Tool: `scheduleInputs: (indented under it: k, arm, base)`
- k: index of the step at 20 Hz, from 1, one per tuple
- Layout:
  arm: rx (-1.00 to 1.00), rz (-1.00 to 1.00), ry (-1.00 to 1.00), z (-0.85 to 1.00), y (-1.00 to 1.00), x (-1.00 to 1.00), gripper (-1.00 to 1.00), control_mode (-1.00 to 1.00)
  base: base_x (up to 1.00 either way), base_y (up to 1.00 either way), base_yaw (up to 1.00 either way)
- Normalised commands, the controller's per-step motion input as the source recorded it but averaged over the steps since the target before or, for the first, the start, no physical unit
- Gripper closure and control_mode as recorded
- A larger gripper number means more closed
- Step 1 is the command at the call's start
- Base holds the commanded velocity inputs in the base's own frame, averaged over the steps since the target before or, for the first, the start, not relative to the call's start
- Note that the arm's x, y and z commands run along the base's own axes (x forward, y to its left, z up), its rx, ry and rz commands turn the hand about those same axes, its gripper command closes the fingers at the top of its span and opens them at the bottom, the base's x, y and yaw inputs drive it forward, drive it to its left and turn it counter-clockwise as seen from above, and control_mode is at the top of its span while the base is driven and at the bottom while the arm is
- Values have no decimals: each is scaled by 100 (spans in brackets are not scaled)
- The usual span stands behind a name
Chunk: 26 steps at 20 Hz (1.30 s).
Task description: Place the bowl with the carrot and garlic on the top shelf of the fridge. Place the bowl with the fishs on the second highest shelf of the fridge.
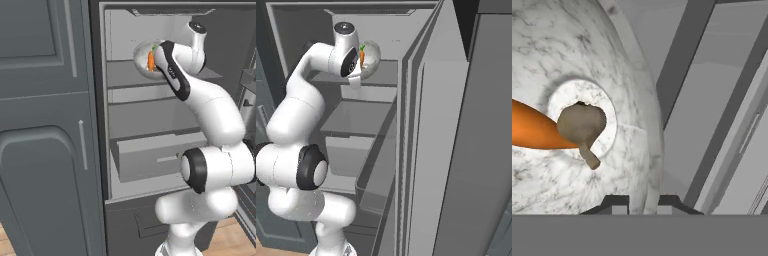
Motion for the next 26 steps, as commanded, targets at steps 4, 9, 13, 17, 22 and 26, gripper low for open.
scheduleInputs:
  k: [4, 9, 13, 17, 22, 26]
  arm:
    - [0, -1, 0, -19, -2, 92, 100, -100]
    - [-1, -1, -3, -2, -1, 21, -100, -100]
    - [-11, 0, -33, 5, 23, -66, -100, -100]
    - [-30, 0, -63, 3, 70, -100, -100, -100]
    - [-16, 0, -39, 29, 73, -100, -100, -100]
    - [0, 12, 26, 2, 19, -100, -100, -100]
  base:
    - [0, 0, 0]
    - [0, 0, 0]
    - [0, 0, 0]
    - [0, 0, 0]
    - [0, 0, 0]
    - [0, 0, 0]
